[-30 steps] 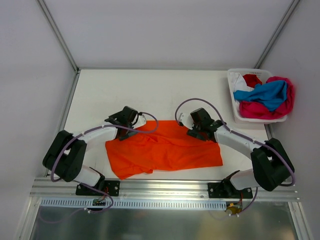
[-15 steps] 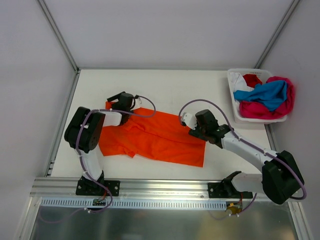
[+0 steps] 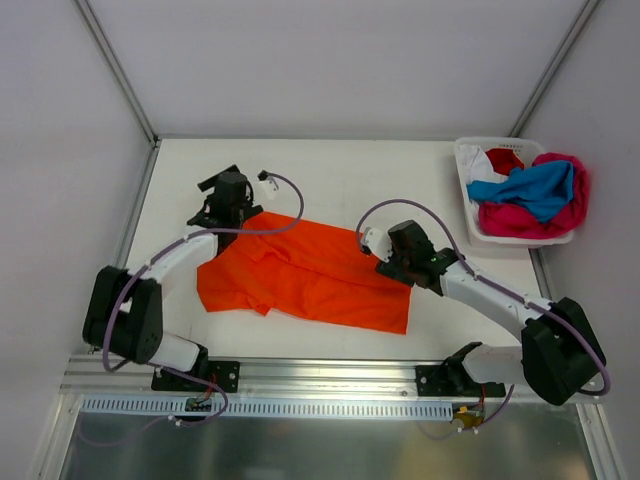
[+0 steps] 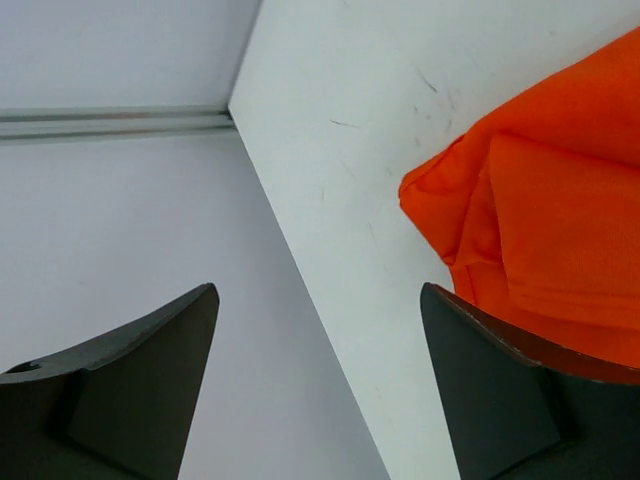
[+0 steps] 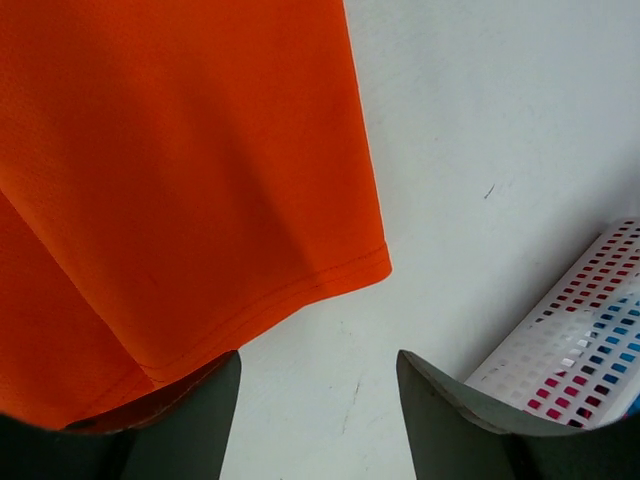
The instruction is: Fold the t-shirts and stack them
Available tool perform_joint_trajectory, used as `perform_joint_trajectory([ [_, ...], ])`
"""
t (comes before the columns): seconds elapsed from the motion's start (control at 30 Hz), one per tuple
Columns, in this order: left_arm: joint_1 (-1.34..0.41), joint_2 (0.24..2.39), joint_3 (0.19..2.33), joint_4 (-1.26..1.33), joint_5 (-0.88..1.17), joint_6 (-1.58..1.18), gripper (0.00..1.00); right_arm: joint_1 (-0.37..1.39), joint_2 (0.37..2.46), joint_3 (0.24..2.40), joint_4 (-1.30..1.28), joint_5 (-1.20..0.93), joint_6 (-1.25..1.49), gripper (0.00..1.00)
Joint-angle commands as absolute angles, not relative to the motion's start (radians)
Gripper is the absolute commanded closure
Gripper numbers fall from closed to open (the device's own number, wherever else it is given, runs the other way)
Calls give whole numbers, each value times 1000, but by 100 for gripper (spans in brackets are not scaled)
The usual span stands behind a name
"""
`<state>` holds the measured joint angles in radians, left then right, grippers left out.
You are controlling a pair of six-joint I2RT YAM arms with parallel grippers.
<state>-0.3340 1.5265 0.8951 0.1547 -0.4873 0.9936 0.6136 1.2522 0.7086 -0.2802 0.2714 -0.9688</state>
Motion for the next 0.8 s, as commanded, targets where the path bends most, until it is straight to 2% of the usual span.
perform_joint_trajectory([
  [0.0, -344, 1384, 887, -82, -349, 944, 17, 626, 1282, 758, -301, 258, -946, 33],
  [0.1, -360, 1368, 897, -320, -239, 914, 19, 629, 1308, 775, -305, 267, -946, 33],
  [0.3, -416, 1426, 764, -365, -287, 937, 27, 634, 1339, 799, -324, 267, -940, 33],
  [0.4, -440, 1457, 746, -371, -290, 904, 27, 640, 1356, 808, -342, 250, -936, 33],
  [0.5, -434, 1453, 770, -307, -345, 865, 28, 655, 1379, 822, -322, 226, -948, 34],
  [0.57, -428, 1405, 775, -160, -380, 861, 28, 663, 1403, 827, -279, 224, -965, 34],
  [0.77, -336, 1131, 862, -43, -360, 717, 23, 704, 1543, 917, -180, 236, -1008, 36],
])
